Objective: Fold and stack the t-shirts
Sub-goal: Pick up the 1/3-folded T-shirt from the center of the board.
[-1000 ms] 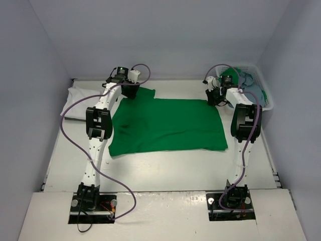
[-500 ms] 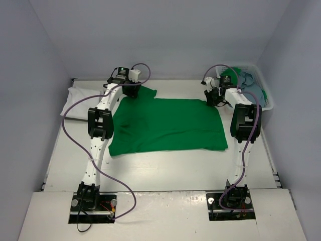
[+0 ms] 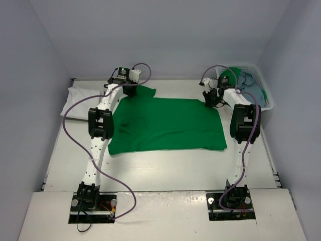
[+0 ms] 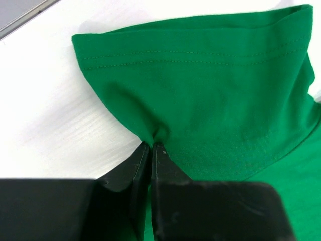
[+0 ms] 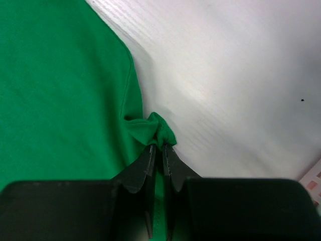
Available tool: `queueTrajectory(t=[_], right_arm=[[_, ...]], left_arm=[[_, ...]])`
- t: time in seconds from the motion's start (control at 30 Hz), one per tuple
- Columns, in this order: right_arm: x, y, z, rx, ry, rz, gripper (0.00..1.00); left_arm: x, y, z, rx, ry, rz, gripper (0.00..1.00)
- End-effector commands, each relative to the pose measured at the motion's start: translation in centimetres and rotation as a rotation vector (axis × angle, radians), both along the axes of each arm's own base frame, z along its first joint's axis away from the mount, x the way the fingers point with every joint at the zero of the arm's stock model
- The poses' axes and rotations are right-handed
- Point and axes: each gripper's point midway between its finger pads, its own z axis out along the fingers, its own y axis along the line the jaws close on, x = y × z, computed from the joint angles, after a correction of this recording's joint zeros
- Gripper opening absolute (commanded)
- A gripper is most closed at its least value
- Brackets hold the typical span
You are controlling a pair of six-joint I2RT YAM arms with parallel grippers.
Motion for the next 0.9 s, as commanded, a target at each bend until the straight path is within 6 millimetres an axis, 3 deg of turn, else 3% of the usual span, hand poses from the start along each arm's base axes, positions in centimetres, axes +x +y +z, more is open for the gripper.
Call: queueTrajectory(t=[0.0,0.07,0.13,0.37,0.5,0.87], right_arm=[[-4.8,1.1,-2.7,-0.025,0.186,0.010,0.00],[-4.5,1.0,-2.3,-0.032,0.171,0.000,0.00],[-4.3,0.6,-1.8,-0.040,0.153,-0.036,0.00],[-2.1,-0.2,1.9,-0.067,-0.020,-0.137,0.00],[-1.6,-1.0,3.6,-0.100,-0.071,-0.172,0.00],[-0.9,-1.3,5.0,-0.137,-0.181,-0.218,0.00]], left_arm=[[0.8,1.3,3.8,-0.002,-0.068,0.058,0.00],[0.4,1.3,4.3,-0.014,-0.068,0.056,0.00],[0.3,1.3,6.4,-0.023,-0.100,0.055,0.00],[-1.8,0.9,10.4,-0.102,-0.112,0.042,0.00],[-2.9,0.6,11.3,-0.131,-0.110,0.024,0.00],[-3.9,-0.4,13.5,-0.195,-0.124,-0.007,0.00]])
